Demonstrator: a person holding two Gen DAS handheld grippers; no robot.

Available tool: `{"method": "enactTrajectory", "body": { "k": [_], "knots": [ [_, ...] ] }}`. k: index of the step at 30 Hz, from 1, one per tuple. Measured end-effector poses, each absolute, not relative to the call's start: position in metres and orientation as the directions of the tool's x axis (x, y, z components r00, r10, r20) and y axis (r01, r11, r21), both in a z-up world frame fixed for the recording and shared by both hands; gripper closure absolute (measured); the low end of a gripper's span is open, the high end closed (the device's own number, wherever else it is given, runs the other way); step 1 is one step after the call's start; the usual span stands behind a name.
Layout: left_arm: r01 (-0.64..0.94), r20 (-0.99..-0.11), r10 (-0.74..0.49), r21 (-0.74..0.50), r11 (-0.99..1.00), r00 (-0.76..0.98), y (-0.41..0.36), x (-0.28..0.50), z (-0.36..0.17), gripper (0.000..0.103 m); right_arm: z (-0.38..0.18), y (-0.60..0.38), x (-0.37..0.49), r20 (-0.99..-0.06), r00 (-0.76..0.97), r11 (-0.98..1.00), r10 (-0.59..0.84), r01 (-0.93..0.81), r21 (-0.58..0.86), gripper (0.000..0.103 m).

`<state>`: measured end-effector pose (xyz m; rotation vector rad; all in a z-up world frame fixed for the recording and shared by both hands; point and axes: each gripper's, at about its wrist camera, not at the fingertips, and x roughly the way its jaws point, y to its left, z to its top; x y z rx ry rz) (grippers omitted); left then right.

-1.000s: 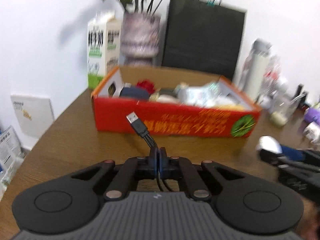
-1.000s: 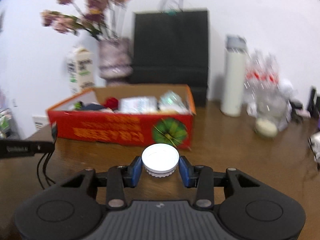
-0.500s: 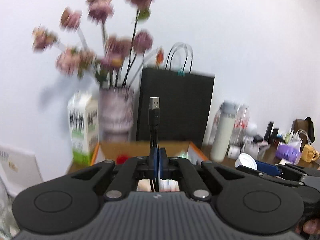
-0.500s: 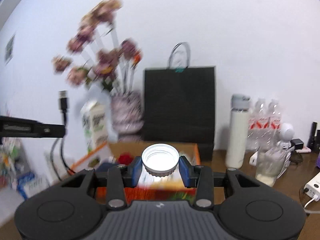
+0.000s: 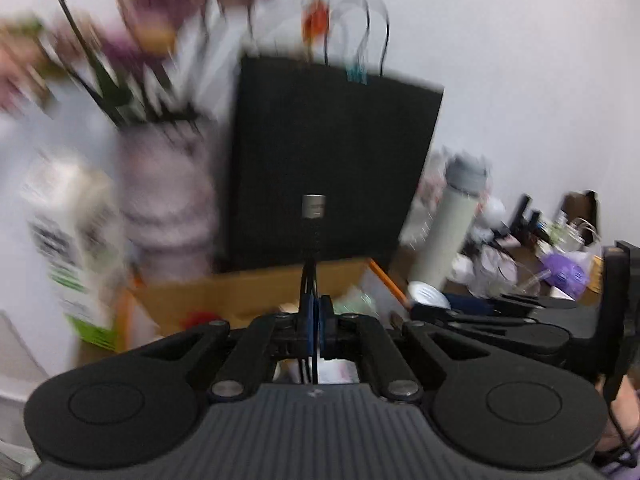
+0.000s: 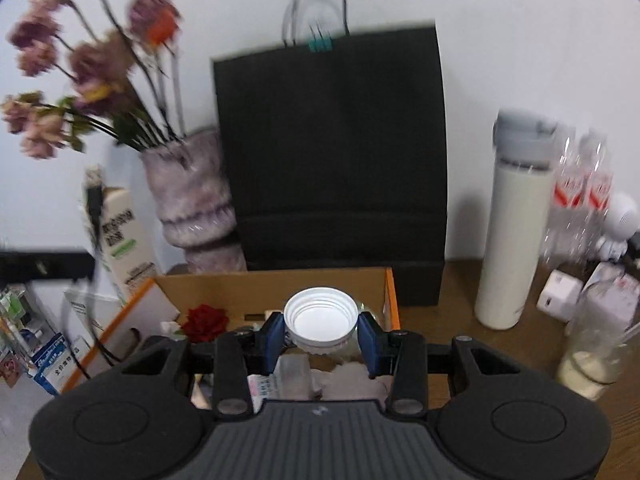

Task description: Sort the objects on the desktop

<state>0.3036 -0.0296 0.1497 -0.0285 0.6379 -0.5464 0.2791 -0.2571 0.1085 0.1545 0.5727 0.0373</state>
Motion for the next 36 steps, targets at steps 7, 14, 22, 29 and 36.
{"method": "enactTrajectory", "body": {
  "k": [7,14,22,29,36],
  "knots": [
    [0.433,-0.676,-0.469,-0.239,0.869,0.568,-0.057,0.366,0.084,0.097,0.074,-0.245,0.321,-0.615,0.788,0.997,0.026,0.025,0.074,0.063],
    [0.344,-0.705,-0.388,-0.213,0.914,0.594,-0.049,0.379,0.065,0.043,0.079,-0.260,0.326,-0.603,0.793,0.975,0.085,0.058,0.214,0.027],
    [0.141,-0.783,-0.159,-0.092,0.986,0.601,-0.037,0.384,0.088,0.003,0.115,-0.247,0.345,-0.721,0.686,0.982,0.098,0.052,0.184,0.014],
    [0.117,-0.824,-0.048,0.023,0.993,0.564,-0.029,0.344,0.092,0.000,0.112,-0.218,0.320,-0.792,0.611,1.000,0.005,0.005,0.011,0.008],
    [0.084,-0.775,-0.038,0.020,0.996,0.630,-0.012,0.277,0.107,0.000,0.118,-0.208,0.260,-0.766,0.642,0.999,0.038,0.004,0.053,0.008]
  ]
}}
